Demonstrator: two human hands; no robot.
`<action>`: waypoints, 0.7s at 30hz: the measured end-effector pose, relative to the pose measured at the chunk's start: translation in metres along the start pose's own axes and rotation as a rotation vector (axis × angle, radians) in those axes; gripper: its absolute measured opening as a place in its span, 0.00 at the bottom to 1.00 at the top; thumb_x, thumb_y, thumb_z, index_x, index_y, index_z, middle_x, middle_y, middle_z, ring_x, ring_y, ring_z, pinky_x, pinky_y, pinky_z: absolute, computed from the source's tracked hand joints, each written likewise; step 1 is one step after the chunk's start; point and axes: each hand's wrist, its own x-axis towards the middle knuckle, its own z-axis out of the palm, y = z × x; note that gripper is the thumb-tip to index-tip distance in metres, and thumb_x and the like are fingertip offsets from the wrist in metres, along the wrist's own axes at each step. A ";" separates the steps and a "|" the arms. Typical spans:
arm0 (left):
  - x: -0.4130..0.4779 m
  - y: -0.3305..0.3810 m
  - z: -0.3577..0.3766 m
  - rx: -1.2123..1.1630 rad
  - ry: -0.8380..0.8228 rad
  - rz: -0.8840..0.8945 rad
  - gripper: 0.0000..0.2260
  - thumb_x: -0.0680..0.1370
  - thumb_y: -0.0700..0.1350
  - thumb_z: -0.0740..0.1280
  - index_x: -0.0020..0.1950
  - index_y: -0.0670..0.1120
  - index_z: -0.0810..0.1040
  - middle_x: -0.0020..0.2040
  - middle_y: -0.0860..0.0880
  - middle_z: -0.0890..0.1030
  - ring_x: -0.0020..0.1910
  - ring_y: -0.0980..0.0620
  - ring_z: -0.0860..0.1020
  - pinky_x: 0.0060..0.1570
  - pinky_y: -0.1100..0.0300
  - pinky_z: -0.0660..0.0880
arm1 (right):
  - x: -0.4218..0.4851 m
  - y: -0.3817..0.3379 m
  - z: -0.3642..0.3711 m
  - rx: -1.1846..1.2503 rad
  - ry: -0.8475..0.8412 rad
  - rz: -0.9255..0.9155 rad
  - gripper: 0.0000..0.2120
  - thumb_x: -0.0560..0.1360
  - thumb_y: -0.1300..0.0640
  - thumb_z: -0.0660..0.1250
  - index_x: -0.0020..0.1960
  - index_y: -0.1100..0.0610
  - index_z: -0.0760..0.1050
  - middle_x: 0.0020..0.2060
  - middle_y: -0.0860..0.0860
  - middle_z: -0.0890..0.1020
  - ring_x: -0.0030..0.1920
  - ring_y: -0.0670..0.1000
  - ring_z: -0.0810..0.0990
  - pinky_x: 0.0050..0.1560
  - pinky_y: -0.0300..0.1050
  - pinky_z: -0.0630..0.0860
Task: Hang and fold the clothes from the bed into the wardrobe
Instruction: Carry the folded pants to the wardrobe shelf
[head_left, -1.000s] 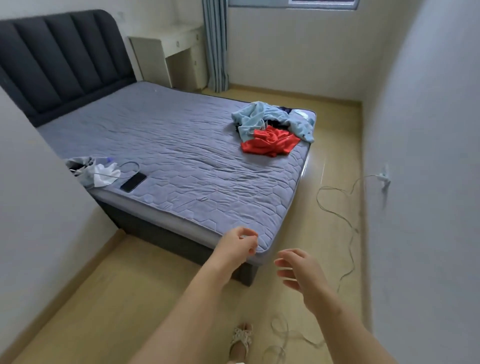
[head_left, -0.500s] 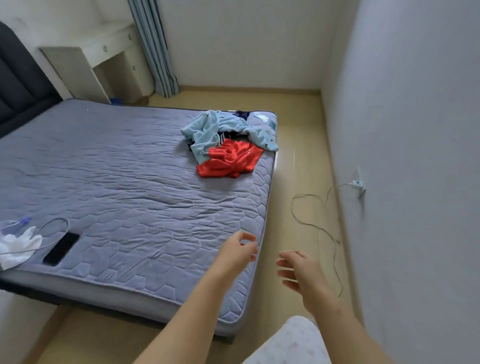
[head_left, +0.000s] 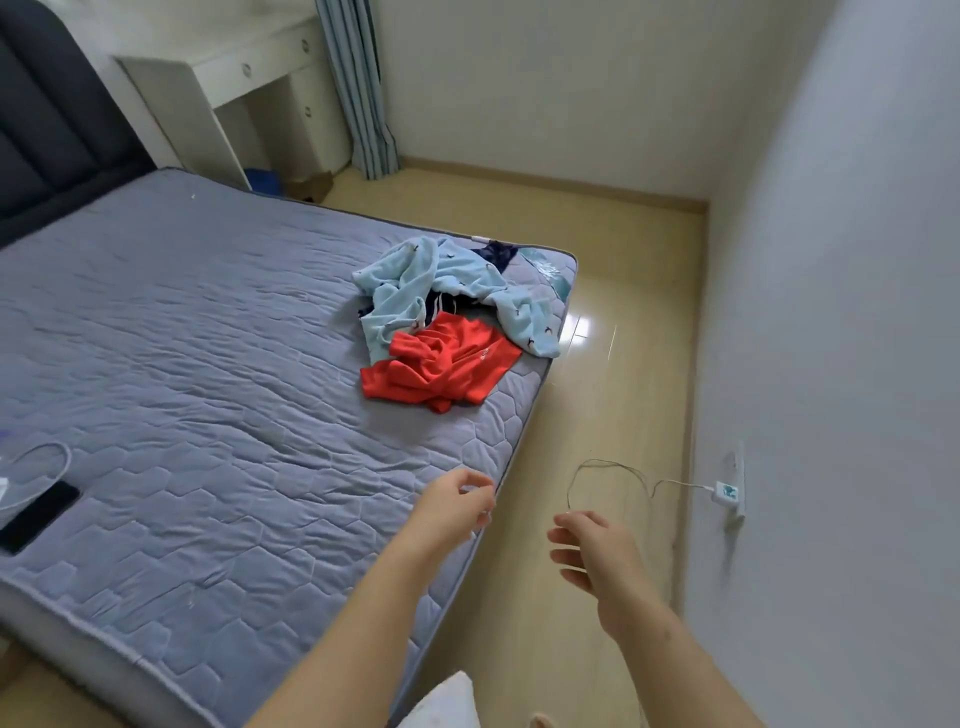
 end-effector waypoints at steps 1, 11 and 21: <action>0.009 0.006 0.002 -0.010 0.015 -0.021 0.06 0.76 0.39 0.62 0.44 0.50 0.75 0.40 0.49 0.78 0.33 0.57 0.75 0.26 0.71 0.69 | 0.012 -0.009 -0.001 -0.014 -0.015 0.011 0.06 0.75 0.62 0.63 0.39 0.58 0.74 0.33 0.52 0.77 0.31 0.49 0.72 0.33 0.39 0.66; 0.152 0.078 -0.016 -0.094 0.096 -0.046 0.06 0.77 0.39 0.61 0.46 0.49 0.75 0.37 0.51 0.78 0.32 0.57 0.76 0.29 0.65 0.66 | 0.148 -0.114 0.027 -0.108 -0.093 -0.008 0.05 0.75 0.63 0.62 0.40 0.58 0.72 0.31 0.52 0.75 0.30 0.50 0.69 0.31 0.38 0.62; 0.316 0.186 -0.081 -0.120 0.124 -0.044 0.05 0.78 0.39 0.59 0.47 0.47 0.74 0.38 0.50 0.76 0.34 0.54 0.73 0.31 0.64 0.65 | 0.295 -0.267 0.108 -0.227 -0.137 -0.063 0.07 0.75 0.62 0.63 0.38 0.57 0.73 0.31 0.51 0.76 0.27 0.48 0.71 0.27 0.34 0.65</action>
